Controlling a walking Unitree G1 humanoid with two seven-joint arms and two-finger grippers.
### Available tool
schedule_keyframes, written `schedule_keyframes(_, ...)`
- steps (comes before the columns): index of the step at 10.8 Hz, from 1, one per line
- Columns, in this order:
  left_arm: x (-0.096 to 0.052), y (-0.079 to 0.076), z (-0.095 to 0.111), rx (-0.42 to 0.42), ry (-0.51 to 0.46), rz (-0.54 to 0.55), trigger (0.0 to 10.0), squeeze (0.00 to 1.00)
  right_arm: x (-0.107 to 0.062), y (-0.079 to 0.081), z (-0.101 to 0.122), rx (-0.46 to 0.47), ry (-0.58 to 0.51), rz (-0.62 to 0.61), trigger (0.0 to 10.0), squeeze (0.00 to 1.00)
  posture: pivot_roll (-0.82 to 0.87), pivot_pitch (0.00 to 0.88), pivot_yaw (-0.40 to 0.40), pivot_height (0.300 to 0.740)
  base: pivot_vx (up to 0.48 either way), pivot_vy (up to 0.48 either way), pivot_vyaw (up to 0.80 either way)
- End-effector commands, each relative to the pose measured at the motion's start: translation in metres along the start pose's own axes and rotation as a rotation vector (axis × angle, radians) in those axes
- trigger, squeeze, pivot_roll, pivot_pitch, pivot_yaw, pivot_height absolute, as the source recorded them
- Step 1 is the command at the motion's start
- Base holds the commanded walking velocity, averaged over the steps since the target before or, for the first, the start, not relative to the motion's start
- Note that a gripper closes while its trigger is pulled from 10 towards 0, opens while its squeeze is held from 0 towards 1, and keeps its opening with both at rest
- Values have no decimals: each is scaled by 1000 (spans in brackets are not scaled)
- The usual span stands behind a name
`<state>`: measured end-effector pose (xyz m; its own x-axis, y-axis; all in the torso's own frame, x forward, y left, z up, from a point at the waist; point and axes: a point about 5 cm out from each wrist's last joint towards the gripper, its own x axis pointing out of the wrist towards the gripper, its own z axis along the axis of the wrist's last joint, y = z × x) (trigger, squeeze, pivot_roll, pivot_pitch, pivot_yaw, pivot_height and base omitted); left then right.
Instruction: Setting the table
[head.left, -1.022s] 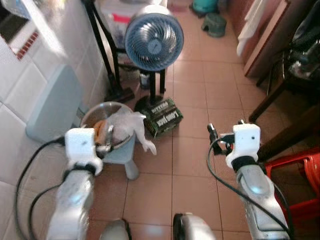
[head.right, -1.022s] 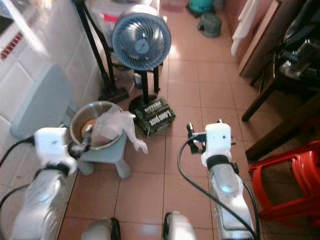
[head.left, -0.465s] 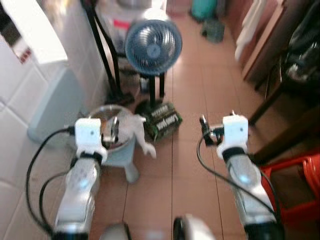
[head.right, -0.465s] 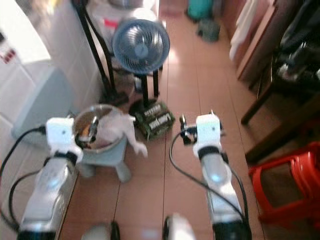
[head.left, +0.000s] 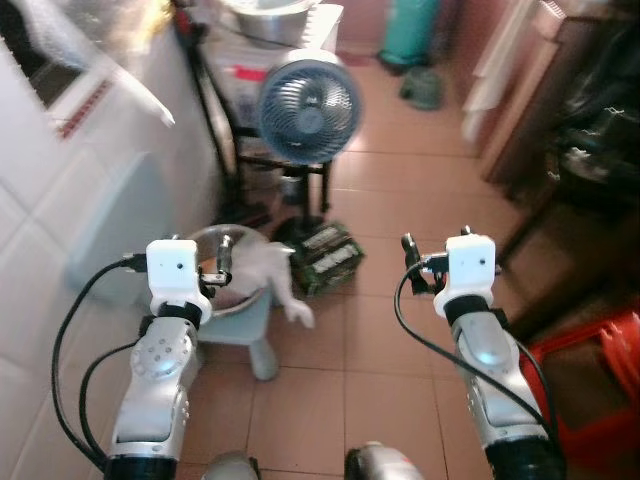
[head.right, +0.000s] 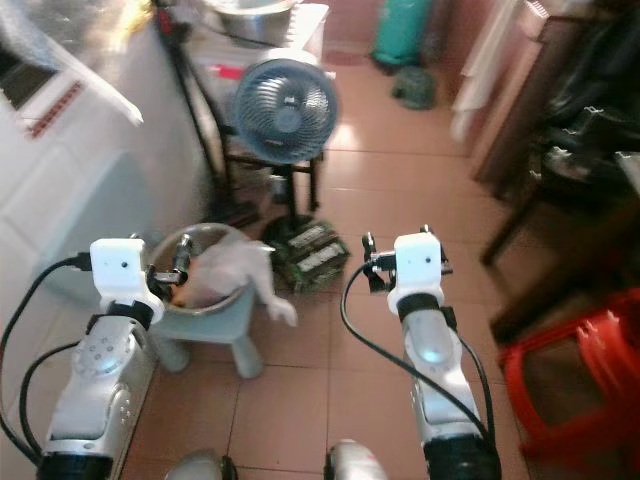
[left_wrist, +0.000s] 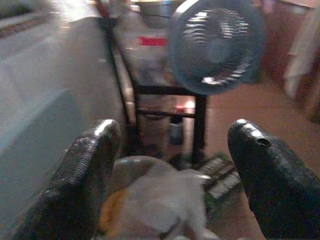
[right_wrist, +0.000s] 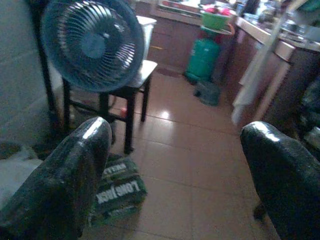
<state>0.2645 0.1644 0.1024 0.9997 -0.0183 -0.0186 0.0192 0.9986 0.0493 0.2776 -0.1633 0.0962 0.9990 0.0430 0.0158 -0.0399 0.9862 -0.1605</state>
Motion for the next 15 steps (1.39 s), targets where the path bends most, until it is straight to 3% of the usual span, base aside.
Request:
schedule_keyframes(1, -3, 1, -2, 9, 11, -13, 10000, 0, -4, 0, -3, -1, 5, -6, 10000, 0, -5, 60, 15, 740, 0, 0, -800)
schedule_keyframes(6, -16, 2, -6, 0, 47, -23, 10000, 0, -13, -3, -10, 5, 37, -28, 10000, 0, -3, 114, 17, 740, 0, 0, -800)
schedule_keyframes(15, -14, -1, -1, -5, 34, -54, 10000, 0, -14, -4, -4, 8, 23, -17, 10000, 0, -12, 113, 22, 740, 0, 0, -800)
